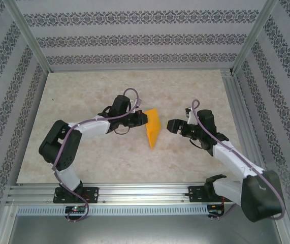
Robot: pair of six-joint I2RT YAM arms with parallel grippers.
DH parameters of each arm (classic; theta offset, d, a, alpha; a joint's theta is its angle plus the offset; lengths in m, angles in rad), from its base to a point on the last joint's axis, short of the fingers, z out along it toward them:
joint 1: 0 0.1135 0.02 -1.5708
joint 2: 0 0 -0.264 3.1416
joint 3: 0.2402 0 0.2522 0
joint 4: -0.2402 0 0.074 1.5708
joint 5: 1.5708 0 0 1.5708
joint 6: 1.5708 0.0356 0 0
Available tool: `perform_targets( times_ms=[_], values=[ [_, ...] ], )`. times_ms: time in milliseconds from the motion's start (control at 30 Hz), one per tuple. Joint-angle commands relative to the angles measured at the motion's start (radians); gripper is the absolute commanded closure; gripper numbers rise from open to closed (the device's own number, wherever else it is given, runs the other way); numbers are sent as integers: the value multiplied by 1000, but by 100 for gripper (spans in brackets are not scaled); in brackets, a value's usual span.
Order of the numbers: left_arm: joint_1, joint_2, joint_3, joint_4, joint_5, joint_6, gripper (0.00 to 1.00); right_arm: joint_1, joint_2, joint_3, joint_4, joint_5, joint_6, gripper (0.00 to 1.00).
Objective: Fold a paper plane with a square sheet of paper (fold left side to right side)
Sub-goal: Fold the wing for the fifth time at the center of the table.
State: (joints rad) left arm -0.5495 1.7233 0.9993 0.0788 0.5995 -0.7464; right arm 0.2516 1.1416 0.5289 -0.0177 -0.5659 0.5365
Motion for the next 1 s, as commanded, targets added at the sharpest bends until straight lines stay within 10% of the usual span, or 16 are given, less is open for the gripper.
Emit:
perform_targets(
  times_ms=[0,967],
  values=[
    [14,-65,-40,-19,96,84,94,-16,83,45,155,-184,20,19],
    [20,-118,-80,31,274,125,97,-14,319,111,322,-442,53,65]
  ],
)
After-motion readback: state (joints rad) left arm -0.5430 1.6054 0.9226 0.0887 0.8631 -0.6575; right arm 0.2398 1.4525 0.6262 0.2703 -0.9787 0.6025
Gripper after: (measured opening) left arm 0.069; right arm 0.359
